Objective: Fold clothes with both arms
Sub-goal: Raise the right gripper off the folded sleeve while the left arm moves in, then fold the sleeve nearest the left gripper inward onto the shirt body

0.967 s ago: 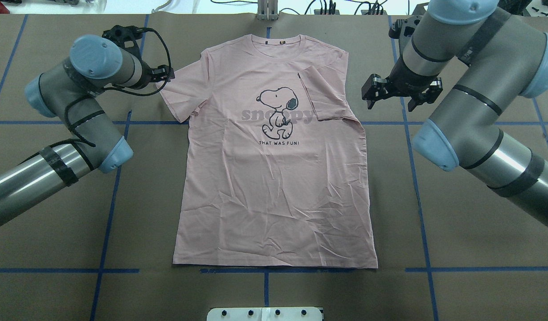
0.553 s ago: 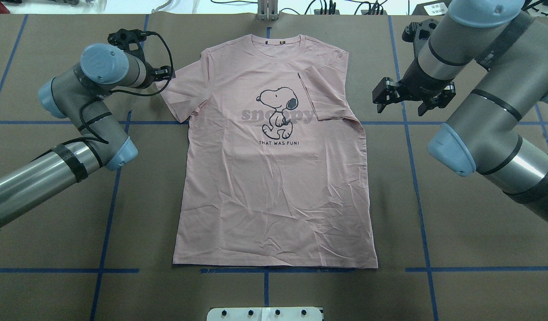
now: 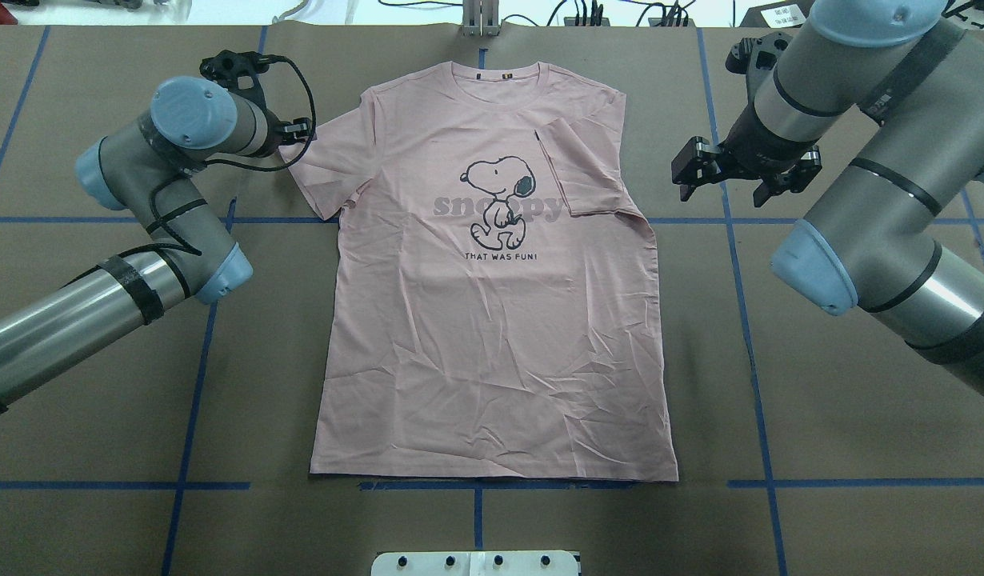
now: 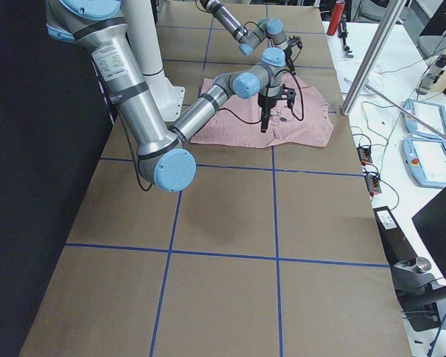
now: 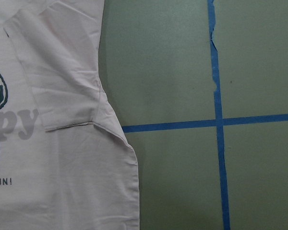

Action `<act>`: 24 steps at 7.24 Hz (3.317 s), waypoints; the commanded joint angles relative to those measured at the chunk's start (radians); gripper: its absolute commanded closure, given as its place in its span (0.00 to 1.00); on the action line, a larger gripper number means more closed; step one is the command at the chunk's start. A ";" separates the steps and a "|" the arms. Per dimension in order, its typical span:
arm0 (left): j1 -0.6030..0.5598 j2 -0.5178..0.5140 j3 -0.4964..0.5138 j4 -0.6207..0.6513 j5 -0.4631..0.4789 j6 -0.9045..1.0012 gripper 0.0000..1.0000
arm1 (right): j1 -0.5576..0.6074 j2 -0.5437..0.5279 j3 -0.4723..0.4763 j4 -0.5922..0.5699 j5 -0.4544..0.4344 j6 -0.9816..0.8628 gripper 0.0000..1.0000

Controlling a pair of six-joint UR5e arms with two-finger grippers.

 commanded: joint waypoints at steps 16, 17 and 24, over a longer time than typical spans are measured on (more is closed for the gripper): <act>0.107 -0.309 0.080 0.166 -0.095 -0.242 1.00 | -0.001 0.001 -0.006 0.001 -0.004 0.015 0.00; 0.107 -0.309 0.080 0.163 -0.095 -0.242 1.00 | -0.001 0.005 -0.005 0.001 -0.004 0.017 0.00; 0.101 -0.079 -0.251 0.144 -0.218 -0.230 0.00 | -0.018 -0.117 0.043 0.176 -0.001 0.070 0.00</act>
